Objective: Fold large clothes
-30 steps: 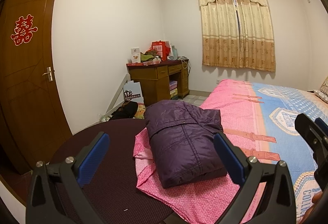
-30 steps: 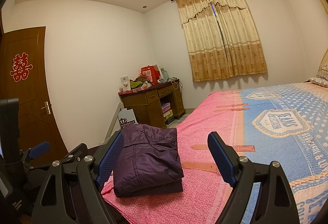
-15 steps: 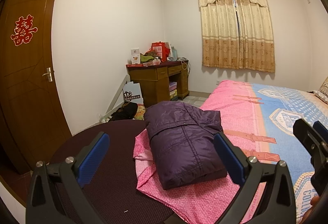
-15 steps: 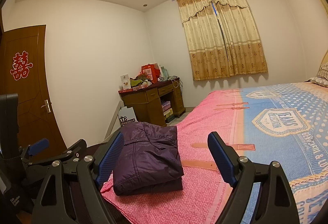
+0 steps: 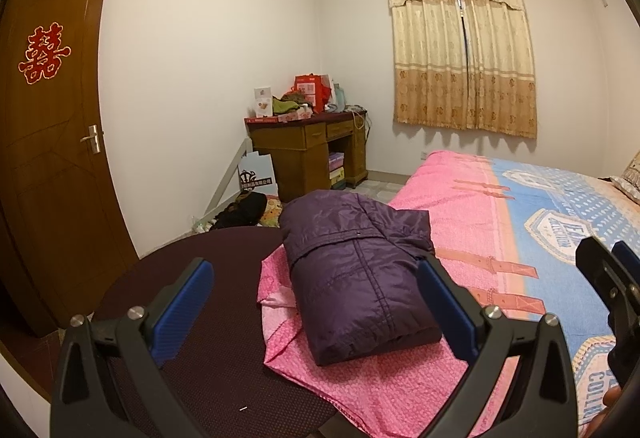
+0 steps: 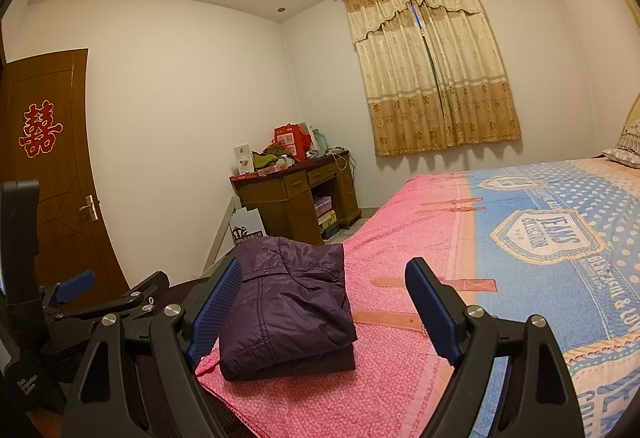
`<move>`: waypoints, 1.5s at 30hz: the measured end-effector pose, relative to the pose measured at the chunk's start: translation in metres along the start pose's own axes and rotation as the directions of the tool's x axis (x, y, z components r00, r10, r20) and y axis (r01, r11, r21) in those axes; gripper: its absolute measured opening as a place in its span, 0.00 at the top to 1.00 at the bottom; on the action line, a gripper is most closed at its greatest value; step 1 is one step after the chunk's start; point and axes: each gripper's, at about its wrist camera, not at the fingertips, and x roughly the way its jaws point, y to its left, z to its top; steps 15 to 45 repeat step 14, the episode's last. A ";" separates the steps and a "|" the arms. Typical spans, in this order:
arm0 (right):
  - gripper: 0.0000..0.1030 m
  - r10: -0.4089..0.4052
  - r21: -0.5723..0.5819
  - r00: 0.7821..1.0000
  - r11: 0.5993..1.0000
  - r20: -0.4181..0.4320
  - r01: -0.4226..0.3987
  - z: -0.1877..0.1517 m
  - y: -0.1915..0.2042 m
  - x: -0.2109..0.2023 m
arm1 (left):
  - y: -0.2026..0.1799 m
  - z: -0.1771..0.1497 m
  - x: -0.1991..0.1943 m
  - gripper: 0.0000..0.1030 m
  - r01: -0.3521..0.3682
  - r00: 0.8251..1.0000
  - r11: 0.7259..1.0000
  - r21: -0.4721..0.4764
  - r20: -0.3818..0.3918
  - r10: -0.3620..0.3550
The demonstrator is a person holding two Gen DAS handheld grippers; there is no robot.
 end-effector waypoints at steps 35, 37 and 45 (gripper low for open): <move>0.18 0.003 0.010 1.000 1.000 -0.013 -0.003 -0.008 -0.003 0.005 | 0.007 -0.002 0.016 0.00 -0.005 0.998 1.000 -0.012 -0.061 0.004; 0.18 0.003 0.010 1.000 1.000 -0.013 -0.003 -0.008 -0.003 0.005 | 0.007 -0.002 0.016 0.00 -0.005 0.998 1.000 -0.012 -0.061 0.004; 0.18 0.003 0.010 1.000 1.000 -0.013 -0.003 -0.008 -0.003 0.005 | 0.007 -0.002 0.016 0.00 -0.005 0.998 1.000 -0.012 -0.061 0.004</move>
